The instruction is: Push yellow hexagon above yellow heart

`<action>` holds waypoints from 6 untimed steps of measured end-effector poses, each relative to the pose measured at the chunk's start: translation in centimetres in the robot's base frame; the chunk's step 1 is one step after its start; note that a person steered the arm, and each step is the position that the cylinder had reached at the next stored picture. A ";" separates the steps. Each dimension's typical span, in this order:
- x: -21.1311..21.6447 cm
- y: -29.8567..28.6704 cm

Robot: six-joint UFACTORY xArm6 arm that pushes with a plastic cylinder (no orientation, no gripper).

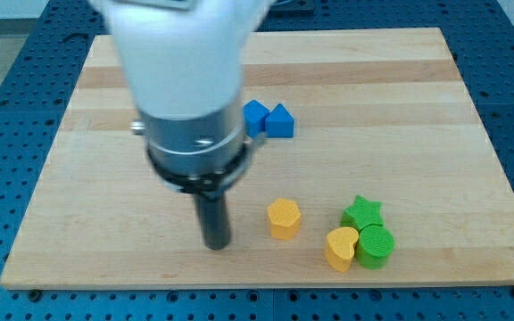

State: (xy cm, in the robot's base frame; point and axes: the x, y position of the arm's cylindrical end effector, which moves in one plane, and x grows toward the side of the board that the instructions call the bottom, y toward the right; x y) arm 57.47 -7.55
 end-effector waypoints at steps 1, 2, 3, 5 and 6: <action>-2.1 0.3; -2.9 5.6; -2.9 10.0; -2.9 10.4; -2.9 12.0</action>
